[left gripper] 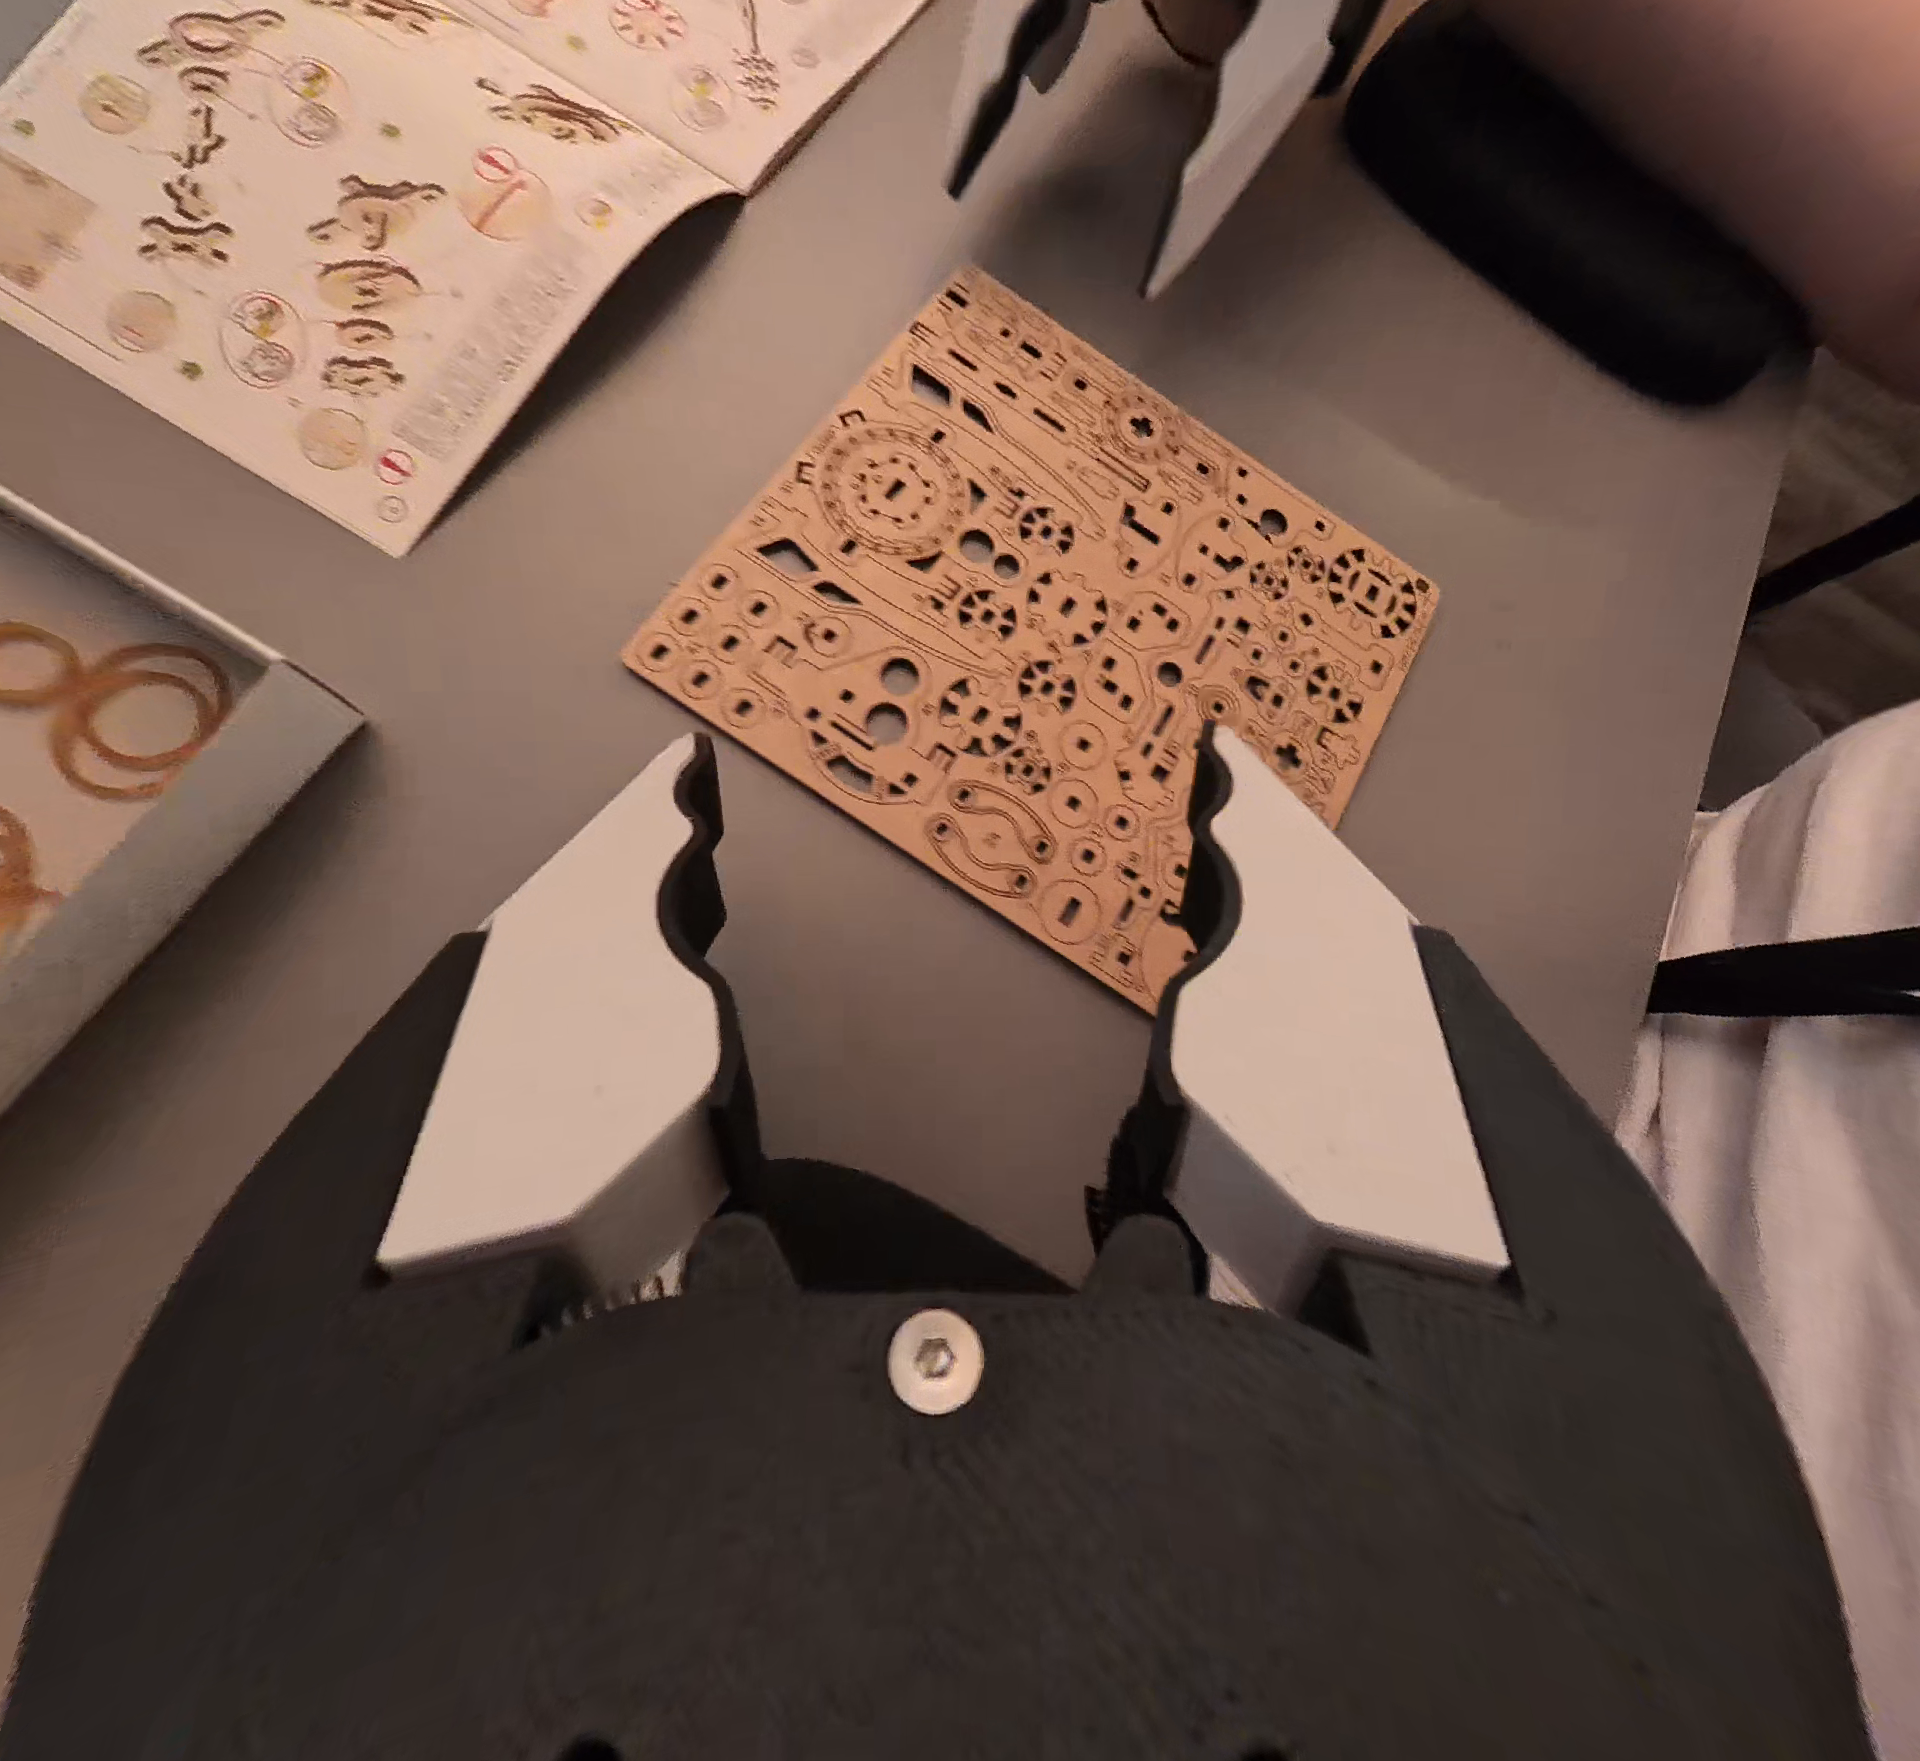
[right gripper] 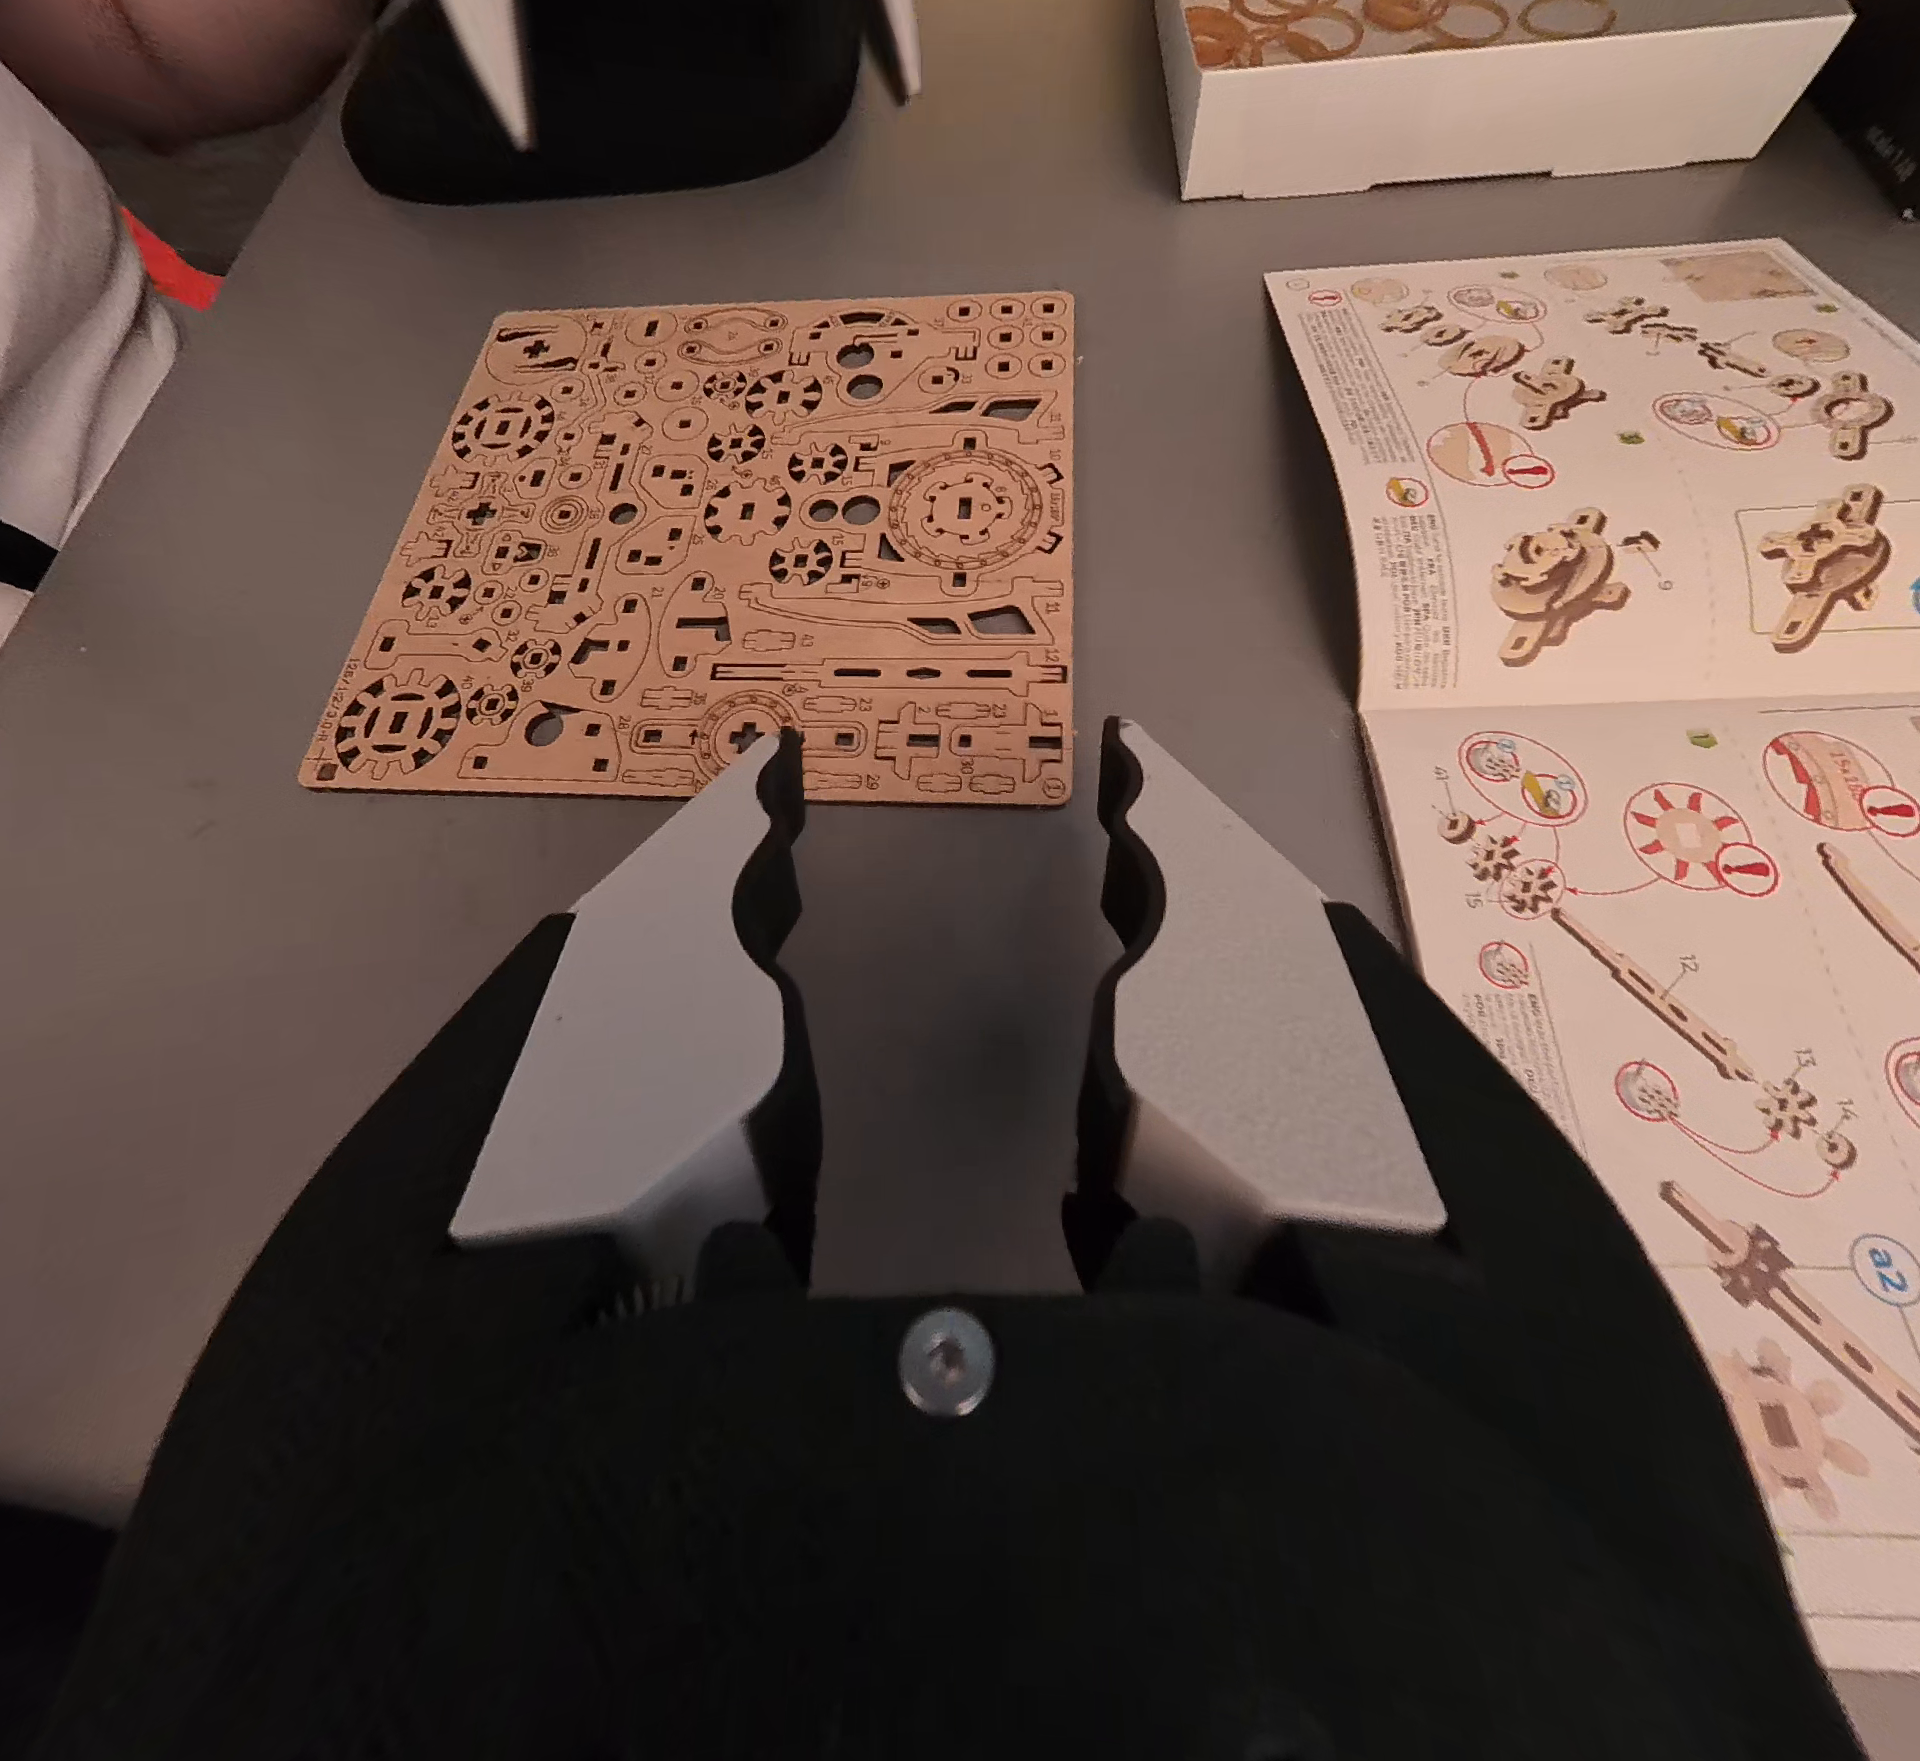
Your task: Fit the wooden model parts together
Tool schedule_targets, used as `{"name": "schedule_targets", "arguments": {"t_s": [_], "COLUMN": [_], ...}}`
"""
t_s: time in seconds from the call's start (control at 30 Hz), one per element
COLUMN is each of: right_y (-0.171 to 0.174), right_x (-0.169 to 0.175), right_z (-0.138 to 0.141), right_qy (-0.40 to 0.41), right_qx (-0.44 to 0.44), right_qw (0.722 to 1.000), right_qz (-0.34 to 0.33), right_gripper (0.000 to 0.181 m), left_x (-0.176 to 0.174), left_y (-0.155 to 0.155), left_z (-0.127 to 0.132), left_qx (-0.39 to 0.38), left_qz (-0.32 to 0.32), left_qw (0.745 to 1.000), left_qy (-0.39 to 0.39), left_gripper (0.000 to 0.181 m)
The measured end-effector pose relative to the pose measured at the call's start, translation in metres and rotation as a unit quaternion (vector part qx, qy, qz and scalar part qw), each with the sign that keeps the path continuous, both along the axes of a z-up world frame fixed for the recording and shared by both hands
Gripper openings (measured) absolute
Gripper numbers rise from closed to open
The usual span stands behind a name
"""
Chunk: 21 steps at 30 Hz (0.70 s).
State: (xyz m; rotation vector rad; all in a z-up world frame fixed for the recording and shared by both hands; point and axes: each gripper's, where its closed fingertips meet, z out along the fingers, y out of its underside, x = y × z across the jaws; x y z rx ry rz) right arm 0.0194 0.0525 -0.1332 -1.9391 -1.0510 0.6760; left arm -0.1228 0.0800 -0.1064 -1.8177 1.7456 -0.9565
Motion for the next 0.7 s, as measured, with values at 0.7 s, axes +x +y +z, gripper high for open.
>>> {"name": "schedule_targets", "arguments": {"t_s": [0.7], "right_y": [0.007], "right_x": [0.175], "right_z": [0.184], "right_qy": [-0.042], "right_qx": [0.356], "right_qw": [0.783], "right_qz": [-0.508], "right_gripper": [0.044], "left_x": [0.053], "left_y": [0.042], "left_z": [0.004], "left_qx": [0.020], "left_qz": [-0.012], "left_qw": [0.995], "left_qy": [-0.100], "left_gripper": [0.068]}}
